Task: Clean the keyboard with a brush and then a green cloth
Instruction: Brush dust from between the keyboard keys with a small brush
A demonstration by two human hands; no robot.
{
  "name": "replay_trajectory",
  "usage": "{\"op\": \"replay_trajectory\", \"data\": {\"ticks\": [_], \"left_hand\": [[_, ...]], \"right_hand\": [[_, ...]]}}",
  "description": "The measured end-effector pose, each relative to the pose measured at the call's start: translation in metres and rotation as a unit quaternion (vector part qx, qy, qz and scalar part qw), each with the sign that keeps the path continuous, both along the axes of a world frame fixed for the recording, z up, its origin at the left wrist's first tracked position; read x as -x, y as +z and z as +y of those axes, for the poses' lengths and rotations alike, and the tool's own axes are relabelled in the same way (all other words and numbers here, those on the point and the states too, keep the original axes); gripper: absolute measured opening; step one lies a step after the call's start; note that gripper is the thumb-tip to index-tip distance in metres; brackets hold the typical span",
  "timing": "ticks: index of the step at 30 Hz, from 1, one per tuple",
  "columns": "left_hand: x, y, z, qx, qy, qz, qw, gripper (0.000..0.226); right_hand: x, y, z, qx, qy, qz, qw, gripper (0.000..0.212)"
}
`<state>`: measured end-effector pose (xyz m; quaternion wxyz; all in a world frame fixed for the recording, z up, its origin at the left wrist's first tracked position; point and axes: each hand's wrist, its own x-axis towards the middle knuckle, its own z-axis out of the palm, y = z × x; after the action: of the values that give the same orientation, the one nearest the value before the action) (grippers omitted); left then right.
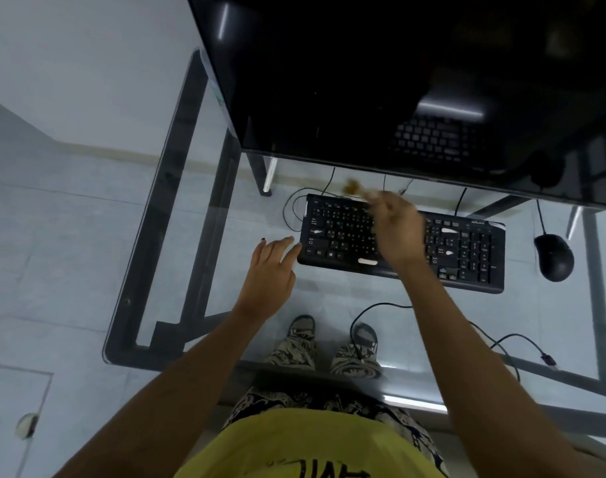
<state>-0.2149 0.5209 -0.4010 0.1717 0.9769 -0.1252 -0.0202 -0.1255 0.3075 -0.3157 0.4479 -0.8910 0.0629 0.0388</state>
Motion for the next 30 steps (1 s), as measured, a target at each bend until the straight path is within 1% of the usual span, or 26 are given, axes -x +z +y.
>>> {"op": "replay_trajectory", "data": {"ticks": [1, 2, 3, 5, 6, 7, 9, 10, 11, 12, 13, 14, 15, 16, 17, 18, 19, 21, 22, 24, 26, 28, 30], "left_hand": [[-0.001, 0.0, -0.001, 0.0, 0.003, -0.002, 1.0, 0.045], [-0.001, -0.001, 0.0, -0.001, 0.007, -0.004, 1.0, 0.045], [-0.001, -0.001, 0.001, -0.003, 0.011, -0.008, 1.0, 0.045], [-0.002, -0.001, 0.002, -0.007, 0.013, -0.016, 1.0, 0.044], [-0.002, -0.001, 0.001, -0.007, 0.009, -0.021, 1.0, 0.042], [-0.003, 0.0, -0.001, -0.006, 0.003, -0.027, 1.0, 0.041], [-0.009, 0.003, -0.007, 0.002, -0.008, -0.035, 0.999, 0.043], [-0.012, 0.004, -0.009, 0.005, -0.012, -0.035, 0.999, 0.045], [-0.015, 0.006, -0.012, 0.008, -0.014, -0.034, 0.999, 0.045], [-0.018, 0.008, -0.016, 0.014, -0.015, -0.032, 0.999, 0.045], [-0.02, 0.01, -0.02, 0.019, -0.015, -0.031, 0.999, 0.045], [-0.023, 0.012, -0.025, 0.022, -0.017, -0.03, 0.999, 0.046], [-0.027, 0.014, -0.031, 0.024, -0.019, -0.029, 0.999, 0.047], [-0.031, 0.017, -0.037, 0.026, -0.023, -0.028, 0.999, 0.047], [-0.035, 0.018, -0.045, 0.027, -0.027, -0.027, 0.999, 0.047], [-0.039, 0.02, -0.052, 0.029, -0.031, -0.024, 0.999, 0.047], [-0.042, 0.021, -0.059, 0.029, -0.035, -0.018, 0.999, 0.047], [-0.047, 0.024, -0.076, 0.032, -0.043, -0.009, 0.999, 0.048], [-0.049, 0.026, -0.087, 0.033, -0.05, -0.008, 0.998, 0.05], [-0.054, 0.031, -0.114, 0.034, -0.073, -0.016, 0.997, 0.049], [-0.059, 0.035, -0.148, 0.044, -0.092, -0.037, 0.994, 0.044], [-0.062, 0.039, -0.183, 0.054, -0.102, -0.057, 0.992, 0.045], [-0.063, 0.042, -0.22, 0.062, -0.117, -0.068, 0.989, 0.044]], "right_hand": [[0.0, -0.002, 0.007, -0.015, 0.054, 0.041, 0.998, 0.031], [0.001, -0.006, 0.009, -0.017, 0.08, 0.063, 0.995, 0.03], [-0.002, -0.011, 0.008, -0.002, 0.061, 0.06, 0.996, 0.031], [-0.005, -0.013, -0.004, 0.072, -0.046, 0.0, 0.996, 0.034], [-0.002, -0.011, -0.011, 0.083, -0.075, -0.013, 0.994, 0.034], [0.0, -0.007, -0.016, 0.063, -0.057, -0.008, 0.996, 0.032], [0.008, -0.001, -0.02, -0.036, 0.037, 0.069, 0.996, 0.028], [0.013, 0.0, -0.024, -0.051, 0.043, 0.089, 0.994, 0.029], [0.014, -0.002, -0.029, -0.037, 0.004, 0.081, 0.996, 0.032], [0.015, -0.006, -0.038, 0.012, -0.055, 0.038, 0.998, 0.035], [0.018, -0.007, -0.046, 0.073, -0.107, -0.001, 0.992, 0.037], [0.022, -0.006, -0.052, 0.092, -0.125, -0.016, 0.988, 0.036], [0.025, -0.004, -0.056, 0.068, -0.109, -0.004, 0.992, 0.034], [0.028, -0.001, -0.056, 0.004, -0.078, 0.038, 0.996, 0.03], [0.031, 0.002, -0.057, -0.059, -0.049, 0.09, 0.993, 0.027], [0.035, 0.002, -0.06, -0.082, -0.046, 0.109, 0.99, 0.026], [0.036, 0.001, -0.064, -0.063, -0.064, 0.092, 0.992, 0.028], [0.041, -0.001, -0.078, 0.014, -0.125, 0.008, 0.992, 0.03], [0.047, 0.0, -0.085, 0.022, -0.135, -0.02, 0.99, 0.028], [0.059, 0.01, -0.101, 0.024, -0.109, -0.066, 0.992, 0.022], [0.071, 0.021, -0.126, 0.058, -0.089, -0.105, 0.989, 0.02], [0.086, 0.022, -0.161, 0.076, -0.115, -0.118, 0.983, 0.019], [0.105, 0.019, -0.205, 0.088, -0.172, -0.084, 0.978, 0.018]]}}
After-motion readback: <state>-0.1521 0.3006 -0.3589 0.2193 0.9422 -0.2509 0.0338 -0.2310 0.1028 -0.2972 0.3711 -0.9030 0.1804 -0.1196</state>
